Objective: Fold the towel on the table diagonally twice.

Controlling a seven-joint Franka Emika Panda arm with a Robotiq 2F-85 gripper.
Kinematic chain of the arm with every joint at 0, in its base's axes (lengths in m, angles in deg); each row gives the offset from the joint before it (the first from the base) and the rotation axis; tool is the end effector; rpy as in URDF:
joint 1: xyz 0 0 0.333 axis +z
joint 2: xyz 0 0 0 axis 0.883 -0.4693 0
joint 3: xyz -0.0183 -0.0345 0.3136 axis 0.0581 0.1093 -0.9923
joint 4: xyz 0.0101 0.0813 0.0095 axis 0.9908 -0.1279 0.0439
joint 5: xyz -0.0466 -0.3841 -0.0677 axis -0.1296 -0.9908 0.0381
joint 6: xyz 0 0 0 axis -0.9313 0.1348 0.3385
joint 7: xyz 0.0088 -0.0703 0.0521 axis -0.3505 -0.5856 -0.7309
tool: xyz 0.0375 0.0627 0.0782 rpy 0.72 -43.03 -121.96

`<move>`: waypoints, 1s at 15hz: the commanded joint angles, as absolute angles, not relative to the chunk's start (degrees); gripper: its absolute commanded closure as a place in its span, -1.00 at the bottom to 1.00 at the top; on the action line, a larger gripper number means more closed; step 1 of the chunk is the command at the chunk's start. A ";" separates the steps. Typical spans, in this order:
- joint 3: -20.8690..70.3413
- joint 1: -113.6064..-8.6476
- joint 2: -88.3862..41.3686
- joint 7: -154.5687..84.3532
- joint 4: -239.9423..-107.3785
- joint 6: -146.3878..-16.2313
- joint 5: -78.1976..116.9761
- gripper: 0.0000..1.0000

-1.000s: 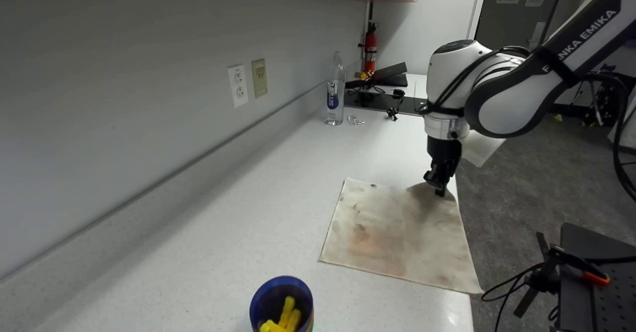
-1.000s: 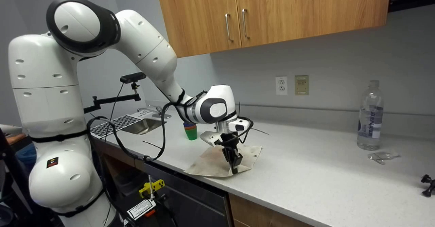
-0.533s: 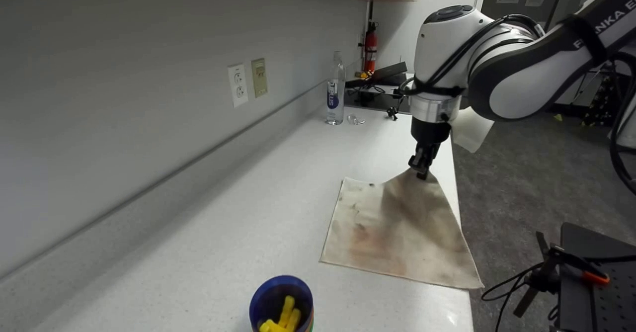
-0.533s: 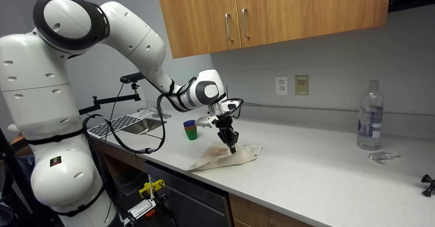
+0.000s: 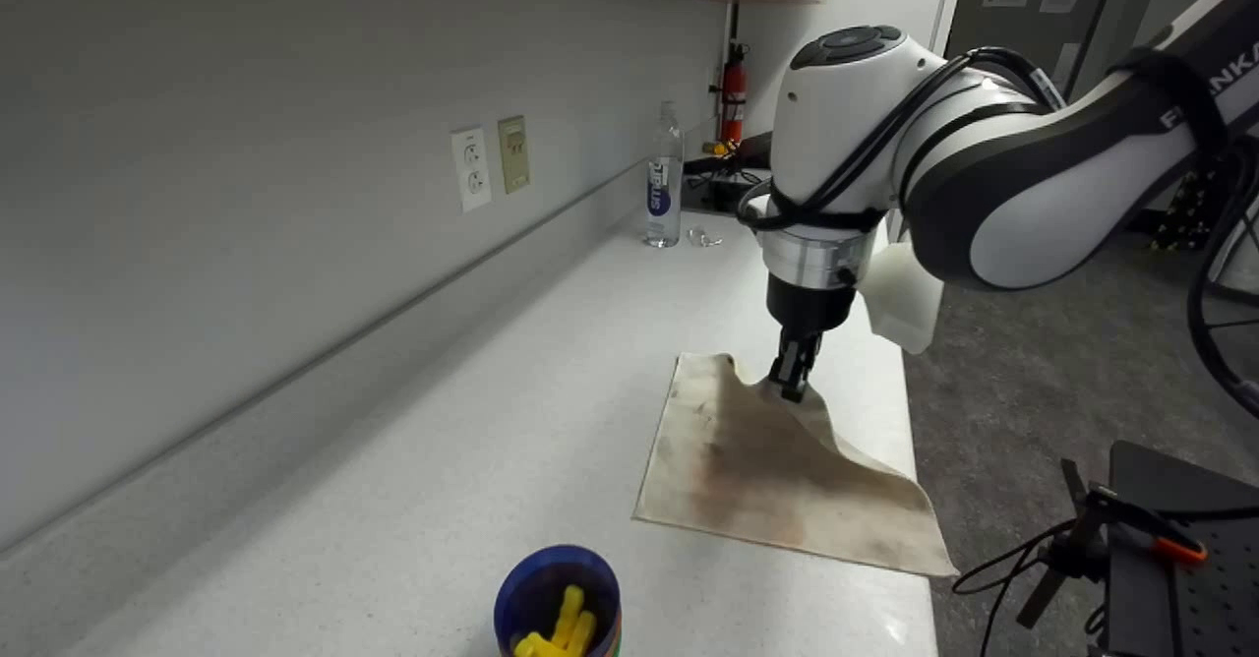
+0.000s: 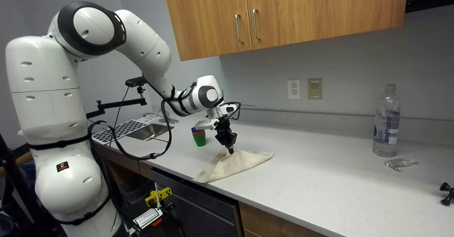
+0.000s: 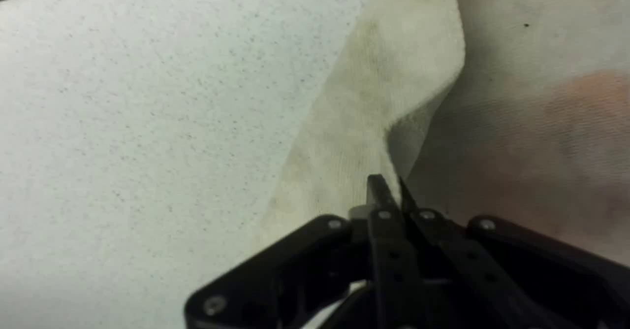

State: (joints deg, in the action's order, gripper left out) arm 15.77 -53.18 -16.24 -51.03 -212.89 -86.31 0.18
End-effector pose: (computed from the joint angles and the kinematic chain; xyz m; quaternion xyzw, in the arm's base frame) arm 0.5087 0.1245 0.2776 0.9891 0.0896 0.0252 0.1137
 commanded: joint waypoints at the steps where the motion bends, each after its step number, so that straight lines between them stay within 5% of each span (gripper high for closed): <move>1: 15.17 -50.79 -19.26 -51.64 -209.96 -87.33 -1.15 0.99; 15: 14.19 -48.51 -27.84 -45.70 -204.60 -92.51 6.53 0.99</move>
State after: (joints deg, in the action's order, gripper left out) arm 14.53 -48.64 -26.22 -48.77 -205.96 -92.10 3.59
